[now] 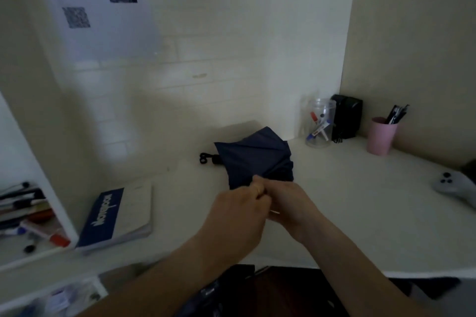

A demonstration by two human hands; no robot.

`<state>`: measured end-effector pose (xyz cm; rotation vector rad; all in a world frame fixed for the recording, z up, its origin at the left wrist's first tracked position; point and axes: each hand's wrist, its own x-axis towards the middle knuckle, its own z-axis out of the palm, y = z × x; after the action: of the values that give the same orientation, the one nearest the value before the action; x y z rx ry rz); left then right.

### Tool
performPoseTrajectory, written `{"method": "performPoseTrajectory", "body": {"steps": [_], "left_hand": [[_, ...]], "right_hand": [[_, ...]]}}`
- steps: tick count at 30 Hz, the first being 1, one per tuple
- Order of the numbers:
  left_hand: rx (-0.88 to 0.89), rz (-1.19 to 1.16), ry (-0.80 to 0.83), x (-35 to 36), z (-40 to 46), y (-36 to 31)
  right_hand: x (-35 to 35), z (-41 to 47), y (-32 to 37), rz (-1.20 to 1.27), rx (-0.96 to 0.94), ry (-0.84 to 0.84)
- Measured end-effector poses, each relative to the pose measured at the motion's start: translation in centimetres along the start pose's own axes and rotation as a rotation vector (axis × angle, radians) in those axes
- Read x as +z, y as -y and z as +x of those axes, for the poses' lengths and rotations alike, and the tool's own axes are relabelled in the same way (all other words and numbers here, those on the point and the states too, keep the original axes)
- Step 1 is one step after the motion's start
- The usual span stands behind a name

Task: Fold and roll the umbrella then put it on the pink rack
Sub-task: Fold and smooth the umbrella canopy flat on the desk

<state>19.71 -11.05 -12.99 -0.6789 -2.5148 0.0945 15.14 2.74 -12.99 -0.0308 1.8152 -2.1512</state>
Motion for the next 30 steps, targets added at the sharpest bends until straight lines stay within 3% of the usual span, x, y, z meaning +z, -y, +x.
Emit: {"method": "performPoseTrajectory", "body": {"steps": [3, 6, 10, 11, 12, 14, 19, 22, 25, 30], "left_hand": [[-0.099, -0.161, 0.127, 1.3, -2.9, -1.9], [-0.485, -0.567, 0.180, 1.2, -4.2, -2.2], [-1.194, -1.442, 0.242, 2.6, -1.7, 0.5], [-1.296, -1.717, 0.283, 3.2, -0.7, 1.6], [-1.335, -1.987, 0.297, 3.6, 0.1, 2.4], [-1.241, -2.379, 0.222, 4.2, 1.8, 3.3], [-1.117, -2.372, -0.369, 5.8, 5.9, 2.9], [-1.091, -2.340, -0.533, 6.6, 7.9, 3.0], [-1.142, -2.319, -0.505, 7.4, 8.8, 3.3], [-1.113, -2.171, -0.081, 7.7, 6.8, 4.1]], "right_hand": [[-0.8, -1.0, -1.6, 0.023, -0.006, -0.039], [-1.5, -1.9, -3.0, 0.075, 0.009, -0.061], [-1.8, -3.0, -3.7, 0.097, -0.007, -0.103], [-1.8, -3.4, -3.7, 0.096, -0.018, -0.116], [-1.7, -3.8, -3.7, 0.085, -0.032, -0.125], [-1.4, -4.7, -3.7, 0.050, -0.068, -0.132], [-1.2, -6.1, -2.7, -0.002, -0.088, -0.118], [-1.9, -6.5, -2.1, -0.015, -0.094, -0.121], [-2.4, -6.6, -2.6, -0.032, -0.089, -0.150], [-2.5, -6.8, -5.9, -0.034, 0.027, -0.158]]}}
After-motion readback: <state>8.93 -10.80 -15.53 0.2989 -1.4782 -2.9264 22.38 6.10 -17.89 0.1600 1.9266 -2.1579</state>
